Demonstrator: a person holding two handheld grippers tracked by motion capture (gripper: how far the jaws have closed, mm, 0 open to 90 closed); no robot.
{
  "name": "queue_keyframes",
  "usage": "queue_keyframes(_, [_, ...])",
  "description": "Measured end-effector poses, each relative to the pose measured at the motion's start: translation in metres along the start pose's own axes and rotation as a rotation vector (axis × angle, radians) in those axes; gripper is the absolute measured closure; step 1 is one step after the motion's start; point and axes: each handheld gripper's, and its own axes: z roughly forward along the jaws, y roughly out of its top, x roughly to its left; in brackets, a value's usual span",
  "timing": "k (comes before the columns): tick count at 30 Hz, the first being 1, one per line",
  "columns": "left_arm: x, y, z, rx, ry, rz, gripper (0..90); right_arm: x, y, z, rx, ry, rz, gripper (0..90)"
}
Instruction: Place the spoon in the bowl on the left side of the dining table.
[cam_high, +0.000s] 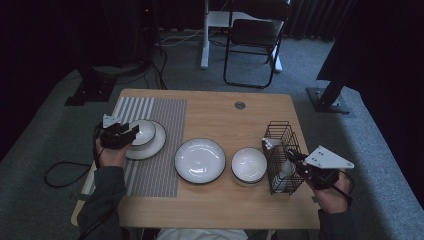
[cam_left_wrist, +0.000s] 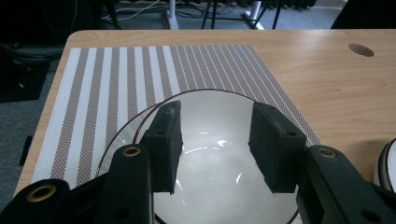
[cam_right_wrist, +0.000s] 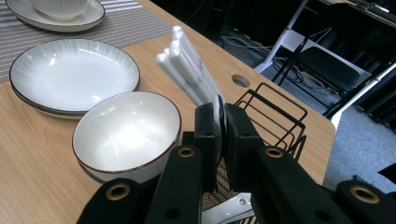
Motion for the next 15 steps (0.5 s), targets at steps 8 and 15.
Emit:
queue_keyframes(8, [0.0, 0.0, 0.001, 0.002, -0.001, -0.001, 54.8, -0.001, 0.01, -0.002, -0.008, -0.002, -0.019, 84.8])
queue_keyframes(15, [0.0, 0.001, 0.0, 0.004, -0.002, 0.001, 54.8, 0.0, 0.018, -0.002, -0.016, -0.001, -0.034, 84.8])
